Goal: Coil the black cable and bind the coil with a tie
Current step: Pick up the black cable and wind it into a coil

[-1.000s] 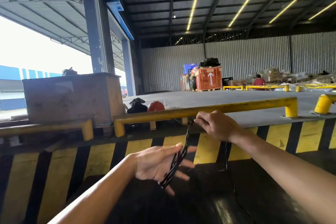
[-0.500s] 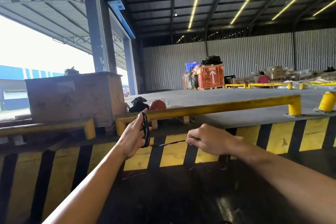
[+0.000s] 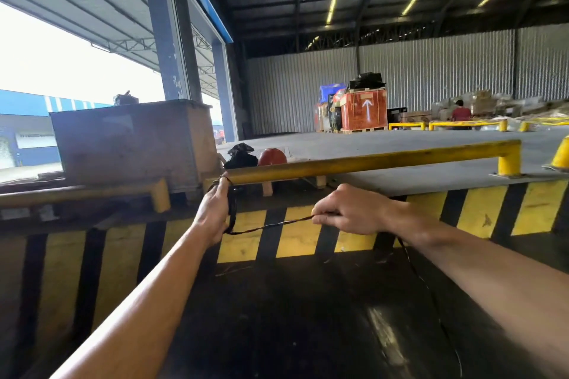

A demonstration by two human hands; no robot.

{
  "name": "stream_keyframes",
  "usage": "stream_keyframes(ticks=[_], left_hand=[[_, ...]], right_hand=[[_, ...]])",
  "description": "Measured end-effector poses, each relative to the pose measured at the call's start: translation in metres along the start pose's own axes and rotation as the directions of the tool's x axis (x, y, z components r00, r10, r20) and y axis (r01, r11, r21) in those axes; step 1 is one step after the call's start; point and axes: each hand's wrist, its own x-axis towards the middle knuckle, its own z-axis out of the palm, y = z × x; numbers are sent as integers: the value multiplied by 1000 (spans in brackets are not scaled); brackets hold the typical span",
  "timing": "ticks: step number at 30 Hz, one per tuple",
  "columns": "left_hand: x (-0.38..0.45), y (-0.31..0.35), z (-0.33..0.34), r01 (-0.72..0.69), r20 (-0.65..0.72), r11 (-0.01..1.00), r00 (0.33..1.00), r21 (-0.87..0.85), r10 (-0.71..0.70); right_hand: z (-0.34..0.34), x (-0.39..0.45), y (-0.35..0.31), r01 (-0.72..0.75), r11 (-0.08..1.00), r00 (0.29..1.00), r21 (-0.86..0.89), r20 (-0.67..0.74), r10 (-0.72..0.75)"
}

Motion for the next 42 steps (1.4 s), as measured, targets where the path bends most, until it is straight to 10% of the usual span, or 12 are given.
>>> stream_keyframes(ticks=[5, 11, 13, 16, 19, 25, 29, 32, 34, 37, 40, 42], left_hand=[[-31, -25, 18, -99, 546, 781, 769, 617, -333], [-52, -10, 36, 418, 955, 908, 266, 11, -134], [-55, 11, 48, 465, 940, 853, 333, -237, 80], [-48, 39, 58, 272, 709, 827, 677, -493, 200], [-36, 43, 55, -287, 352, 957, 892, -40, 282], [-21, 0, 24, -491, 544, 404, 839, 772, -19], [-46, -5, 22, -98, 671, 759, 550, 643, -497], [-69, 11, 35, 237, 926, 942, 235, 239, -294], [-81, 37, 52, 399, 943, 889, 319, -224, 94], [-78, 80, 66, 119, 609, 781, 701, -613, 372], [-52, 88, 61, -410, 377, 889, 805, -205, 459], [-30, 68, 49, -681, 434, 578, 732, 450, 525]], right_hand=[[-28, 13, 18, -98, 991, 940, -90, -334, 62], [15, 1, 31, -321, 947, 894, -22, -336, 296], [44, -6, 22, -323, 946, 914, 22, -252, 318], [82, -10, -6, -273, 954, 947, 122, -139, 288], [81, -9, -22, -215, 961, 975, 172, -18, 221], [-1, -5, 8, -189, 979, 957, 80, -211, 202], [-17, -3, 29, -203, 978, 902, 44, -381, 205], [5, -5, 31, -224, 972, 864, 75, -446, 233], [29, -9, 23, -237, 962, 879, 133, -393, 270], [66, -13, 1, -220, 959, 939, 180, -227, 258], [72, -13, -10, -180, 972, 972, 150, -126, 200], [50, -13, -4, -171, 979, 972, 108, -142, 186]])
